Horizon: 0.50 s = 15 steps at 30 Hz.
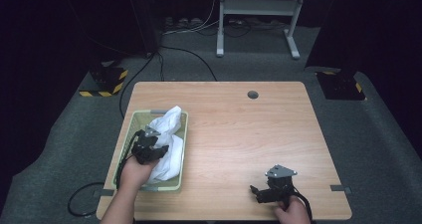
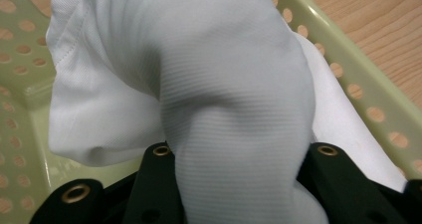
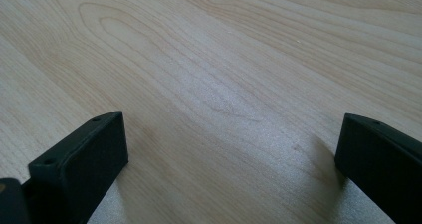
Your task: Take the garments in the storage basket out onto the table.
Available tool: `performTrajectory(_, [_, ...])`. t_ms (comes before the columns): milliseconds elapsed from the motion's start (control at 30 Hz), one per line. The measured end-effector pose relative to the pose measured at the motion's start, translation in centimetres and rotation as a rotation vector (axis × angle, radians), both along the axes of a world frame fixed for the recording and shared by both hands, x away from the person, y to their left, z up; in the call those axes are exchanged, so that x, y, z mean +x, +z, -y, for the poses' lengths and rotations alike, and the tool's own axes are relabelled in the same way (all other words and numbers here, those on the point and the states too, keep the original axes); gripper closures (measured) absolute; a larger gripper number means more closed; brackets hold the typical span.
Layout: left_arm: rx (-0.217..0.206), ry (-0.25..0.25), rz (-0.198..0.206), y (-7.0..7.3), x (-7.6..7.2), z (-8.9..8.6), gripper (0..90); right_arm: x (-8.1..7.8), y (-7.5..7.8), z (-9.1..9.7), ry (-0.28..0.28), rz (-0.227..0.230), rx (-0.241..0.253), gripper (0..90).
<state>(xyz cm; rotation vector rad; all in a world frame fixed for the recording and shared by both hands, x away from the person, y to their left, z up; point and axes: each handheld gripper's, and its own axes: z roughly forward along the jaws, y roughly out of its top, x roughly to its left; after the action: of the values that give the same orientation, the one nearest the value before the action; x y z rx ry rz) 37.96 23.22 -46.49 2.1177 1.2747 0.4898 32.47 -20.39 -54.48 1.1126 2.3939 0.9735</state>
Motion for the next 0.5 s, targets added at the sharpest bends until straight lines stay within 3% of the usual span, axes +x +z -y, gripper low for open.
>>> performTrajectory(500, [-0.031,0.024,0.174,1.5,-2.1,-0.5,64.6,0.0,0.0,0.0,0.000,0.000,-0.001,0.0])
